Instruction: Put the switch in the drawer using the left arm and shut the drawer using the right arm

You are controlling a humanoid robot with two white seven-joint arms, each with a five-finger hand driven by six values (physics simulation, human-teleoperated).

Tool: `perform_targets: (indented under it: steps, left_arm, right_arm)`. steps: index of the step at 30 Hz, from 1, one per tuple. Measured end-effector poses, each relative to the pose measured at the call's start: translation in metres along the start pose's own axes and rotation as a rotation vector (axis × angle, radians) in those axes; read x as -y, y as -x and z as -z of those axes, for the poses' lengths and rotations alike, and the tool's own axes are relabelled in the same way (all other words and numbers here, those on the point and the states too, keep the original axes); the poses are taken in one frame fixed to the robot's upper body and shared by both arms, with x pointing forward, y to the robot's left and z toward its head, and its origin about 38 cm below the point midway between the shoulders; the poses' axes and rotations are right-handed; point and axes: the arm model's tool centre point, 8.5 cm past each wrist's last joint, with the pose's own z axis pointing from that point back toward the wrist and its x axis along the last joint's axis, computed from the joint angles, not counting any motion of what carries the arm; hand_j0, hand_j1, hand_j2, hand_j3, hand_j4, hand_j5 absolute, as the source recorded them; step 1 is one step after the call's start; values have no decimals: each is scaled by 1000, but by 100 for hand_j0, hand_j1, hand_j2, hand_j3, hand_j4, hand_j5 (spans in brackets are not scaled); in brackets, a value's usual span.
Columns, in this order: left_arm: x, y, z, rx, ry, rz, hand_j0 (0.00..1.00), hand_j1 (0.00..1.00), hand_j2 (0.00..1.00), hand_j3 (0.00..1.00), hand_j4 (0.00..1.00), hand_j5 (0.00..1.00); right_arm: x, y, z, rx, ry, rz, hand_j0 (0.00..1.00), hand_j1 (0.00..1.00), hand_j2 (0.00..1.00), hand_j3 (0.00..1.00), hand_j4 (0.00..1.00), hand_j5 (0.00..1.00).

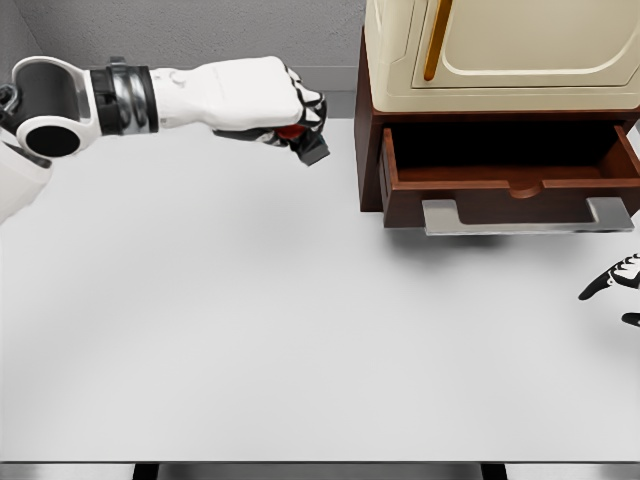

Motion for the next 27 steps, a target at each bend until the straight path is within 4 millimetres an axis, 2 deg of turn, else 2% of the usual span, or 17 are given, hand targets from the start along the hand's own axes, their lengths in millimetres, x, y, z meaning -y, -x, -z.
perform_targets:
  steps: [8, 16, 22, 27]
  left_arm:
    - [-19, -6, 3, 38, -52, -5, 32, 32, 32, 32, 32, 32]
    - [-42, -18, 26, 98, -103, 13, 32, 32, 32, 32, 32, 32]
    - [-58, -37, 58, 175, -133, 25, 32, 32, 32, 32, 32, 32]
    - [-50, -47, 98, 213, -98, -5, 32, 32, 32, 32, 32, 32]
  right_arm:
    - [-1, 0, 0, -1, -3, 3, 66, 66, 66, 66, 66, 66]
    - [-1, 0, 0, 0, -3, 3, 66, 66, 66, 66, 66, 66]
    - [-1, 0, 0, 0, -3, 3, 67, 67, 67, 67, 67, 67]
    - [-2, 0, 0, -1, -5, 4, 67, 67, 67, 67, 67, 67]
